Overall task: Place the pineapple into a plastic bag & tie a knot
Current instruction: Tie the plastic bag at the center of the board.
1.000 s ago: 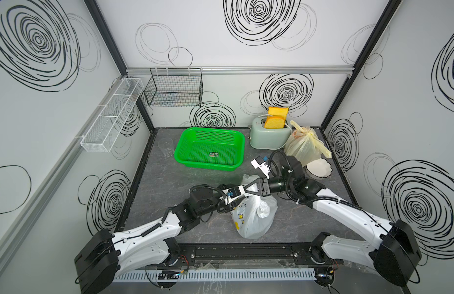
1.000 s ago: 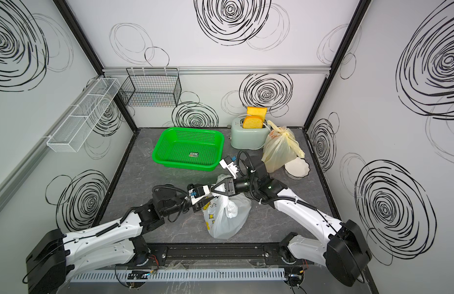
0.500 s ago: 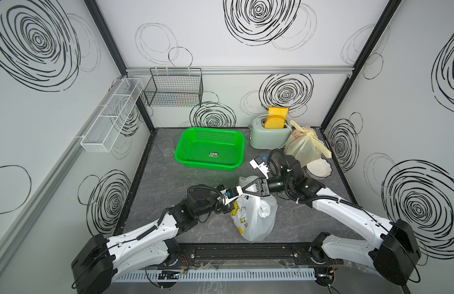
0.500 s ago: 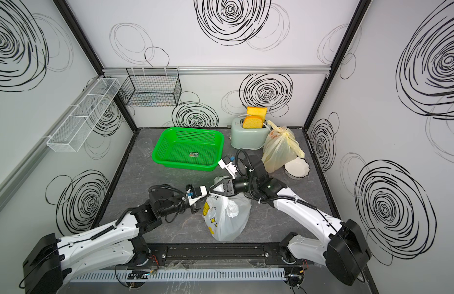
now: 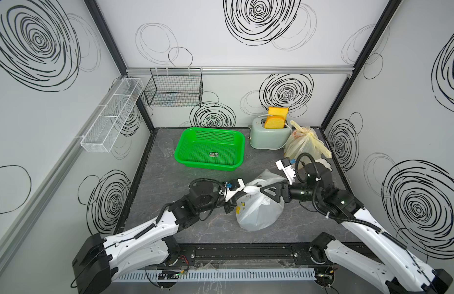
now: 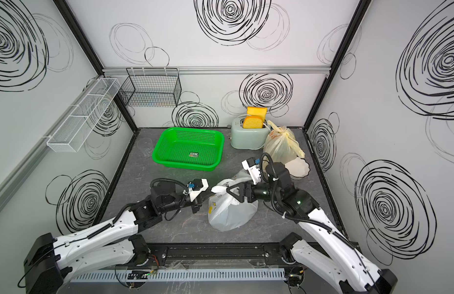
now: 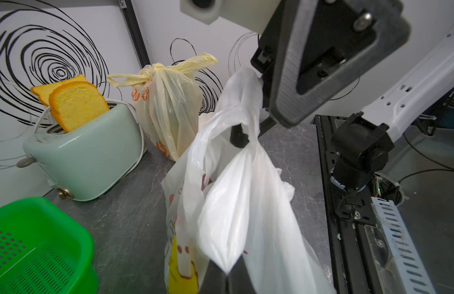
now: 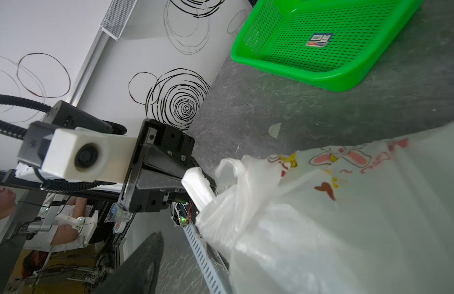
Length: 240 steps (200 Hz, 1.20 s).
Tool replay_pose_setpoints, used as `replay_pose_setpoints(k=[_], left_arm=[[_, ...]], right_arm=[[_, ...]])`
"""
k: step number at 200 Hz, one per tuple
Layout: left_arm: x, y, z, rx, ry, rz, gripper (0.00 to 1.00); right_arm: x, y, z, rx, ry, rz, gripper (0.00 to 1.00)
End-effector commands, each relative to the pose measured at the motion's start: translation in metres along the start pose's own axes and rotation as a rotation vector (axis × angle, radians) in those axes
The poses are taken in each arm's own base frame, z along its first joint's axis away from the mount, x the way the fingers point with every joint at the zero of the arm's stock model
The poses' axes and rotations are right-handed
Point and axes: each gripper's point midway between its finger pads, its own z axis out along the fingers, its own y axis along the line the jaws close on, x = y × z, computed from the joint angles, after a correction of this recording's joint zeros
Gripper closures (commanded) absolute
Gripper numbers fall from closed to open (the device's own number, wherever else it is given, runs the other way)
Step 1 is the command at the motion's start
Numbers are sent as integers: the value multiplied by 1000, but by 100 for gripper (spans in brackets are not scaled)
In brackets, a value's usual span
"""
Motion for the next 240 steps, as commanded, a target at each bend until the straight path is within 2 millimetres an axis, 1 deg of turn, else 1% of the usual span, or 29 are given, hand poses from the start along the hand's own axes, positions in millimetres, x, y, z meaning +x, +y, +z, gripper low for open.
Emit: replay_pose_setpoints(k=[1, 10, 19, 36, 52, 85, 114, 124, 142, 153, 171, 200, 224, 240], left_arm=[[10, -3, 6, 25, 20, -43, 100], [14, -4, 9, 39, 25, -46, 100], [16, -6, 12, 52, 25, -43, 100], [15, -5, 15, 54, 14, -42, 100], [13, 0, 18, 40, 8, -35, 100], [11, 16, 28, 21, -5, -50, 100], [12, 27, 42, 45, -8, -65, 100], [11, 29, 48, 58, -8, -71, 100], [6, 32, 57, 77, -17, -77, 100], [3, 34, 61, 83, -25, -85, 100], [0, 39, 65, 86, -38, -103, 100], [4, 43, 67, 90, -32, -118, 100], [7, 44, 68, 95, -23, -127, 100], [8, 44, 69, 96, -20, -132, 100]], right_arm=[[12, -26, -2, 91, -23, 62, 25], [12, -25, 2, 62, -18, 70, 26], [9, -21, 7, 35, -18, 73, 27], [0, -13, 15, -14, -21, 65, 27], [-8, -9, 20, -35, -22, 55, 27], [-4, -26, 26, 39, 9, 78, 26], [0, -28, 29, 40, 40, 105, 25], [2, -33, 29, 67, 50, 115, 23], [12, -44, 29, 116, 84, 151, 14], [17, -46, 29, 130, 113, 169, 13], [24, -47, 27, 138, 137, 184, 11], [33, -52, 24, 176, 143, 167, 11], [44, -59, 30, 222, 166, 121, 12], [52, -66, 35, 303, 191, 56, 14]])
